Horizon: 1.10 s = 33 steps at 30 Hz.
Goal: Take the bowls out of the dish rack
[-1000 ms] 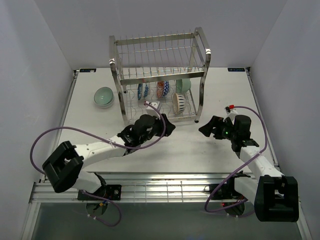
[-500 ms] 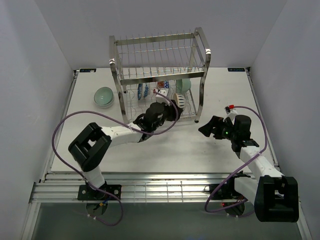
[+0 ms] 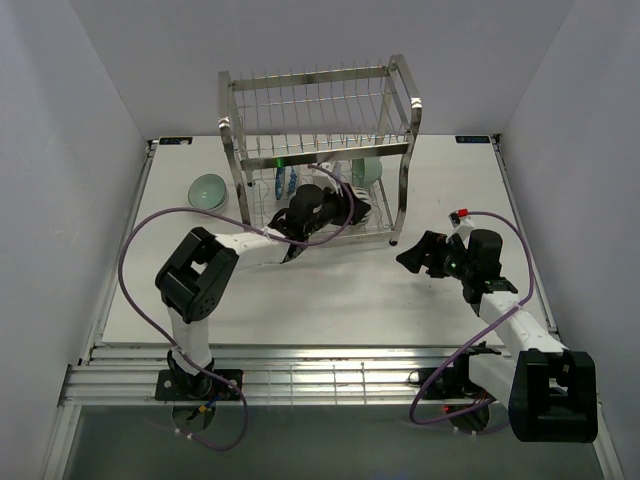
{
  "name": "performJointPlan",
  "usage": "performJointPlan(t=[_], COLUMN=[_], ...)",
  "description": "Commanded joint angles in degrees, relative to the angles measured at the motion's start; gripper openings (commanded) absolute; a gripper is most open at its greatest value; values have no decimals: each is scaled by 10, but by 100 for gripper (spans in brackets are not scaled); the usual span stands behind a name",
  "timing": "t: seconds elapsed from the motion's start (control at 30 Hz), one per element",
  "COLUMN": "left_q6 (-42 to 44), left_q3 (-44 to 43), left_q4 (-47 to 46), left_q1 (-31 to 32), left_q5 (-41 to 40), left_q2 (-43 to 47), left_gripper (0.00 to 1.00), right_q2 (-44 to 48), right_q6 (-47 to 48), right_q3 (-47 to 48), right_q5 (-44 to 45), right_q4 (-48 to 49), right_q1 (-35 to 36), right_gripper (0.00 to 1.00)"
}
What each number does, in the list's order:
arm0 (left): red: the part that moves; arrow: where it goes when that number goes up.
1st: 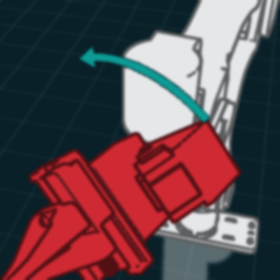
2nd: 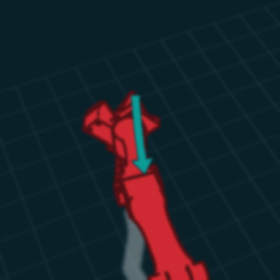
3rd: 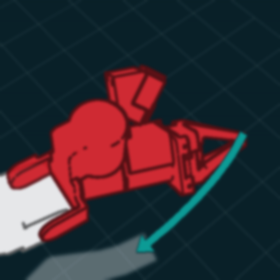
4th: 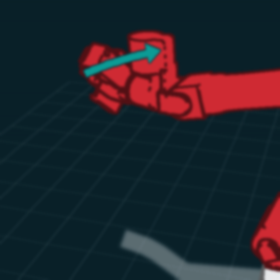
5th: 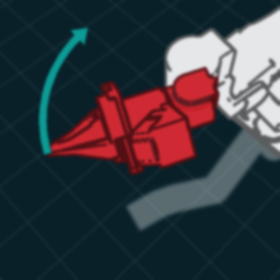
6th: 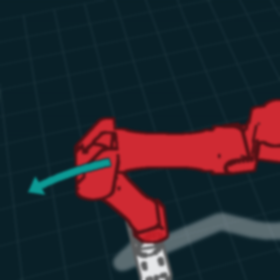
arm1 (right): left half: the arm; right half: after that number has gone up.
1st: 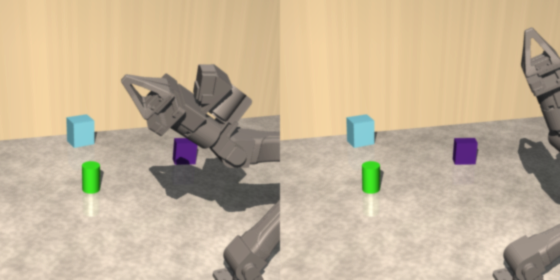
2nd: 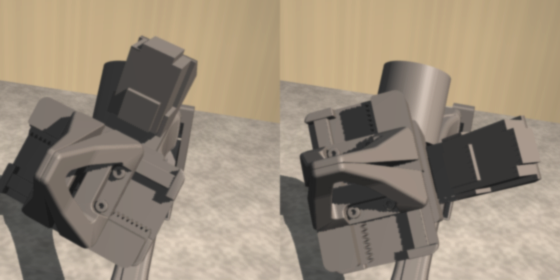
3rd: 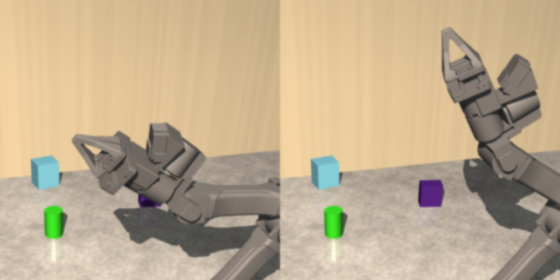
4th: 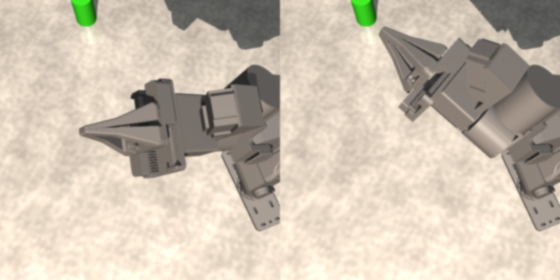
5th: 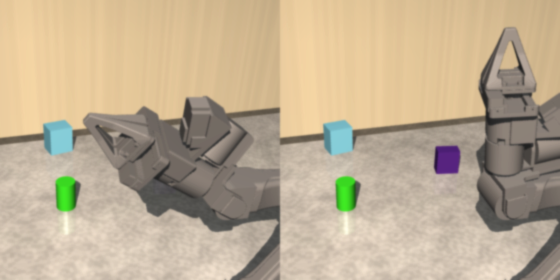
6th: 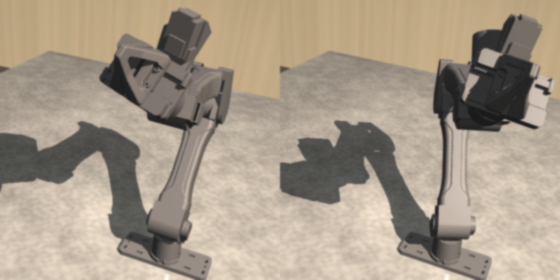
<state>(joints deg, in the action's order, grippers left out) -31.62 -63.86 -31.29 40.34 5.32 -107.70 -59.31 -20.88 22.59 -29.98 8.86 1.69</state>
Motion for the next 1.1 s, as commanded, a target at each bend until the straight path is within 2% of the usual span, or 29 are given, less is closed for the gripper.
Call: performJointPlan(t=[0.0,0.17,0.27,0.53,0.67,0.9,1.07], left_q6=[-26,-39,-48,-89,-116,-163,-165], left_q3=[-21,-20,-23,-14,11,44,48], left_q4=[-8,-8,-9,-60,-113,-205,-245], left_q1=[-2,-2,-2,-6,-12,-23,-25], left_q5=[54,55,59,60,67,98,125], left_q2=[-12,-29,-37,-46,-44,-54,-65], left_gripper=[57,54,47,9,0,0,0], right_q2=[-2,-2,-3,-4,-3,-7,-11], right_q6=[1,1,1,1,1,1,3], right_q3=[-2,-4,-4,-4,-5,-4,-4], right_q5=[-3,-2,-1,-3,-4,-5,-3], right_q4=[19,19,22,22,23,25,25], right_q1=[3,3,3,3,3,3,4], right_gripper=[91,91,91,91,91,91,91])
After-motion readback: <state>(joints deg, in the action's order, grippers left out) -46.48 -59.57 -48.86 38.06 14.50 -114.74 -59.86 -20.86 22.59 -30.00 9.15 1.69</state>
